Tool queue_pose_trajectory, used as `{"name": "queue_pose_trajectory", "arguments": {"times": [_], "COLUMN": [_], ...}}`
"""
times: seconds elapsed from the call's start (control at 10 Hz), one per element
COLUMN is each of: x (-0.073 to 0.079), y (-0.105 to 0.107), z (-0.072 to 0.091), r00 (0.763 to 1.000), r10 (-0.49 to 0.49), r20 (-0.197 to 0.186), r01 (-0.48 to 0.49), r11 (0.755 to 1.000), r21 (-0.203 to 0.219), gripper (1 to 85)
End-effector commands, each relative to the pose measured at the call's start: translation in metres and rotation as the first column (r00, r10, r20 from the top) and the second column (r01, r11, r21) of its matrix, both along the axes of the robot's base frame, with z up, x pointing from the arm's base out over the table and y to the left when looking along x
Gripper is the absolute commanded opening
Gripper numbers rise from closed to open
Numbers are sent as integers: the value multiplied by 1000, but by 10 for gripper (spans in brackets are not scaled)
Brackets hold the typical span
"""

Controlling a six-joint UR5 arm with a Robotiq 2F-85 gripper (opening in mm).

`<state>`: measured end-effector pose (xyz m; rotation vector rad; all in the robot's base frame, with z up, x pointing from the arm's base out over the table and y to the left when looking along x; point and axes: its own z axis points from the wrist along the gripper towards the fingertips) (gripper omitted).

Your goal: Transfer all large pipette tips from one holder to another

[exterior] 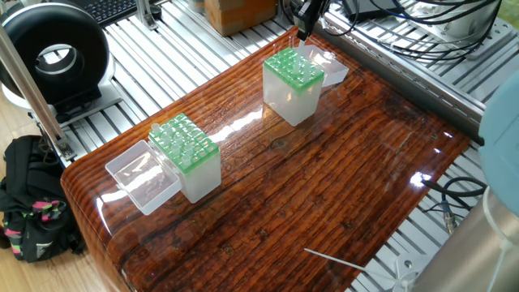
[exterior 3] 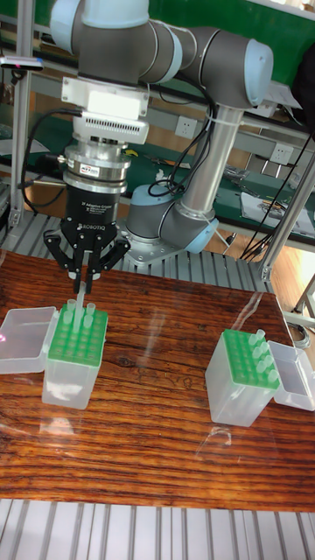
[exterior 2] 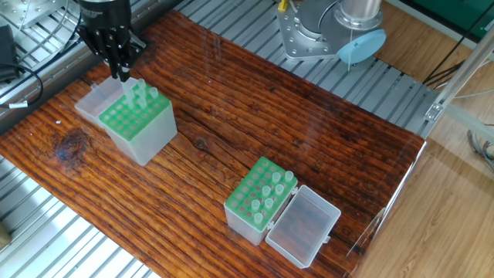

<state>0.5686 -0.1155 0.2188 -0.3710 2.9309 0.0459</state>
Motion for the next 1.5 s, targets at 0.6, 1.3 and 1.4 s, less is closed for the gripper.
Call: {"name": "queue_pose_trajectory", "arguments": {"times": [0.6,1.3,1.4], "x": [-11,-8,-7], "y": [-6,-3,-2], "z": [8,-1,-2], "r00": [1000,1000,1000], "r10": [6,-1,-1], "r20": [-15,-17,-17], "r01": [-7,1,1], "r11": [999,999,999], "r21": [-35,-37,-37], "gripper": [10,10,10]}}
